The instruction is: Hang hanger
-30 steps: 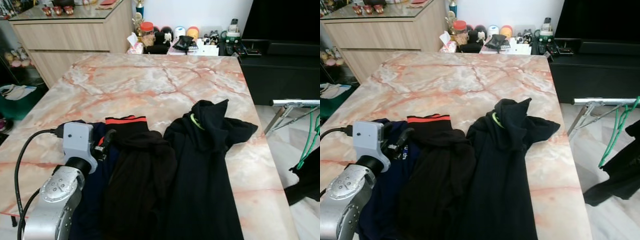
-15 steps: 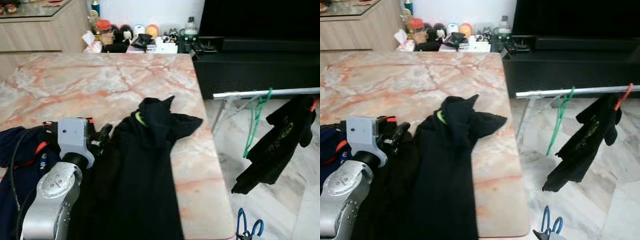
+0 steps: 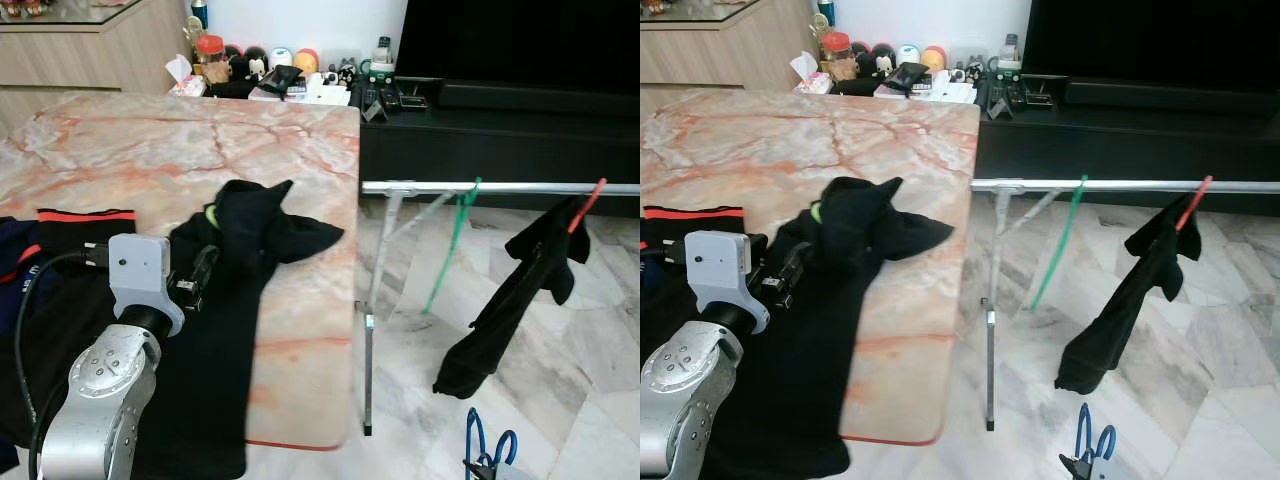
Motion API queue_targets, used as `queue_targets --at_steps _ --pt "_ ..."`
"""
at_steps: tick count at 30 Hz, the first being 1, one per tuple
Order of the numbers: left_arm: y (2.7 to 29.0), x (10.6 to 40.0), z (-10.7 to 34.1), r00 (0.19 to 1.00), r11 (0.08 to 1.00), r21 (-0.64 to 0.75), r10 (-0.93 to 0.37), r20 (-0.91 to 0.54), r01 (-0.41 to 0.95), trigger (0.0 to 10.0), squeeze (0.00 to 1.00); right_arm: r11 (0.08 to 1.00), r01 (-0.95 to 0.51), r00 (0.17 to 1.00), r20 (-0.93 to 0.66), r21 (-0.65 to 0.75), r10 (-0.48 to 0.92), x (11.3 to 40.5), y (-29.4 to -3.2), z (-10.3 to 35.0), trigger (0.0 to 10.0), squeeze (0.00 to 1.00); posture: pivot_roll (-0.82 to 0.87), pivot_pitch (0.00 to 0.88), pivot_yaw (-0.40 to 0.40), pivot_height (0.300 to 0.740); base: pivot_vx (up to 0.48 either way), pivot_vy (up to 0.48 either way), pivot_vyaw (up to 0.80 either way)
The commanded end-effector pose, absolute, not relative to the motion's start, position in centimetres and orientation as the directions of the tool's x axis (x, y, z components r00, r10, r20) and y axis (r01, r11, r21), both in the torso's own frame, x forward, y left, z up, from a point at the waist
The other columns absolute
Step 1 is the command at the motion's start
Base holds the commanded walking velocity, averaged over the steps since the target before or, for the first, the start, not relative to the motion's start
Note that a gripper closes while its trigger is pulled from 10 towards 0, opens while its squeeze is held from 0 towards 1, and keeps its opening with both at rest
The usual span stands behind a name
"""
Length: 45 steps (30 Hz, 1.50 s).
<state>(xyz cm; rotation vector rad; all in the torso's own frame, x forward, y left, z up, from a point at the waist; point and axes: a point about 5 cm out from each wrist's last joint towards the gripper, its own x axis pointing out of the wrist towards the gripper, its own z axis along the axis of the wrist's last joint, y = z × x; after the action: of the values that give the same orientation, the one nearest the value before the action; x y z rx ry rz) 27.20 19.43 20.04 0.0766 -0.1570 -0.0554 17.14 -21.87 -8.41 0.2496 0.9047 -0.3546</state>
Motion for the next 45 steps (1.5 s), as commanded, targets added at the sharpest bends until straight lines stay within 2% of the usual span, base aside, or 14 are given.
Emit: queue_targets --at_steps 1,21,29,33,39,41,42,43,45 --pt "19.1 27.0 20.2 0.983 0.995 0.082 -0.075 0.166 0.062 10.0 0.00 0.906 0.418 0.552 -0.810 0.065 -0.197 16.7 -21.9 -8.6 10.0 0.00 0.09 0.124 0.024 0.740 0.000 -0.480 0.00" --pt "17.8 26.8 19.8 0.975 0.982 0.132 -0.155 0.158 0.135 10.0 0.00 0.904 0.423 0.551 -0.810 0.066 -0.199 16.6 -21.7 -8.7 10.0 0.00 0.08 0.097 0.038 0.740 0.000 -0.480 0.00" --pt "15.4 25.9 17.1 0.917 0.894 0.213 -0.399 -0.022 0.395 10.0 0.00 0.895 0.441 0.554 -0.805 0.068 -0.212 16.7 -21.7 -8.6 10.0 0.00 0.08 0.117 0.036 0.740 0.000 -0.318 0.00" --pt "14.5 25.3 15.3 0.849 0.818 0.224 -0.510 -0.140 0.529 10.0 0.00 0.893 0.444 0.562 -0.798 0.070 -0.217 16.8 -21.9 -8.5 10.0 0.00 0.07 0.126 0.028 0.740 0.000 0.000 0.00" --pt "14.0 24.9 14.0 0.768 0.731 0.237 -0.593 -0.243 0.640 10.0 0.00 0.901 0.430 0.571 -0.791 0.060 -0.220 17.0 -22.0 -8.4 10.0 0.00 0.07 0.128 0.022 0.740 0.000 0.000 0.00" --pt "13.9 24.4 13.0 0.682 0.628 0.268 -0.655 -0.325 0.731 10.0 0.00 0.949 0.313 0.602 -0.779 0.027 -0.177 17.5 -22.1 -8.1 10.0 0.00 0.06 0.134 0.019 0.740 0.000 0.000 0.00" --pt "13.9 24.4 13.0 0.682 0.628 0.268 -0.655 -0.325 0.731 10.0 0.00 0.949 0.313 0.602 -0.779 0.027 -0.177 17.5 -22.1 -8.1 10.0 0.00 0.06 0.134 0.019 0.740 0.000 0.000 0.00" --pt "13.7 24.2 12.6 0.616 0.550 0.277 -0.699 -0.364 0.788 10.0 0.00 0.988 0.157 0.622 -0.777 -0.001 -0.100 18.0 -22.0 -7.9 10.0 0.00 0.05 0.136 0.014 0.740 0.000 0.000 0.00" --pt "13.5 24.3 12.5 0.587 0.515 0.282 -0.716 -0.377 0.809 10.0 0.00 0.997 0.016 0.626 -0.777 -0.073 -0.067 18.4 -22.0 -7.6 10.0 0.00 0.04 0.138 0.011 0.740 0.000 0.000 0.00"
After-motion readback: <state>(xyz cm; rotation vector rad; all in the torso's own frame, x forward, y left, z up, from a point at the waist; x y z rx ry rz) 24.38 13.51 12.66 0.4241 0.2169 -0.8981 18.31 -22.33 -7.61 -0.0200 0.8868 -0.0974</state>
